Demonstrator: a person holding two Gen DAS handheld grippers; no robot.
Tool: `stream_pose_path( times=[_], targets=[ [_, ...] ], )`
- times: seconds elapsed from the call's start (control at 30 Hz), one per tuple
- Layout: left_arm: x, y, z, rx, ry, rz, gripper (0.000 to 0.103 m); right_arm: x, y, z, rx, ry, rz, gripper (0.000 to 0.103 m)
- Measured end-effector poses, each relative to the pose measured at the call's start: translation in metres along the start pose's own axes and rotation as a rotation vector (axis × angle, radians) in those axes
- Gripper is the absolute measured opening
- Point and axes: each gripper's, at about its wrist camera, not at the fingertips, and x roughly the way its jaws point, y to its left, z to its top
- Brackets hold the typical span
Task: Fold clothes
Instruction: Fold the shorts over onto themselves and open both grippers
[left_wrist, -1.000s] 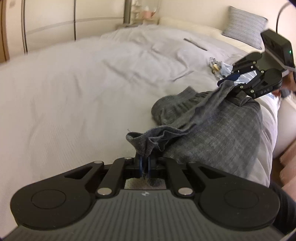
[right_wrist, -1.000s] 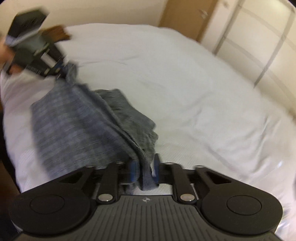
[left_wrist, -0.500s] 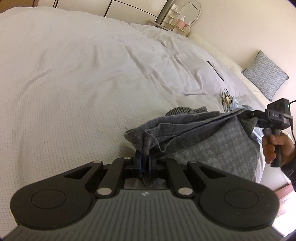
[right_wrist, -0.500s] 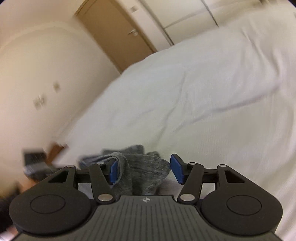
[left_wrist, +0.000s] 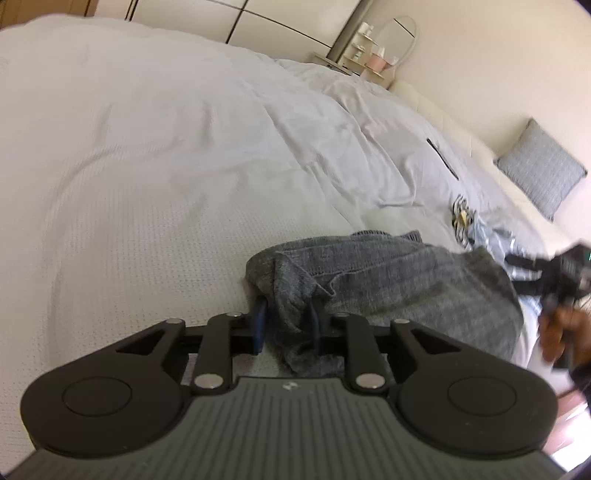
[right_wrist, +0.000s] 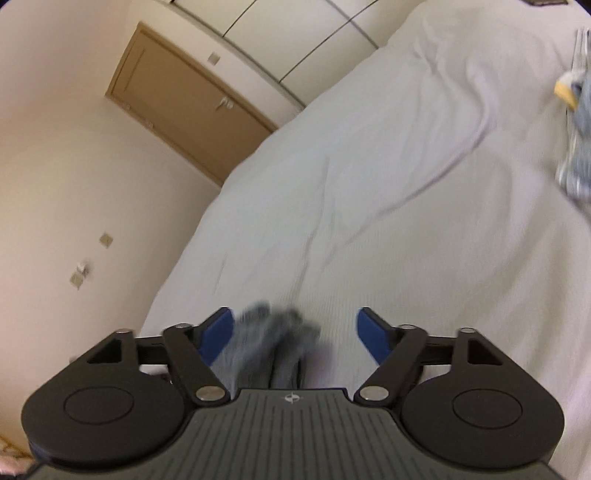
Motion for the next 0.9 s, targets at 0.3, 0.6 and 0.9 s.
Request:
stream_pose_path(
  times=[0.3,0.6,0.9],
  targets=[
    [0.005,0.002,-0.001,-0.047,-0.013,-0.025,0.004,0.035,-0.013,-0.021,0.101,0.028,0.087,0.061],
    [-0.04,0.004,0.001,-0.091,-0.165,-0.048,0.003,0.014,0.01,-0.009,0.013,-0.042,0.06,0.004],
    [-0.001,0.034,0.0,-0.189,-0.076,0.009,0.009,0.056,0.02,0.004,-0.106,0.014,-0.028,0.002]
  ],
)
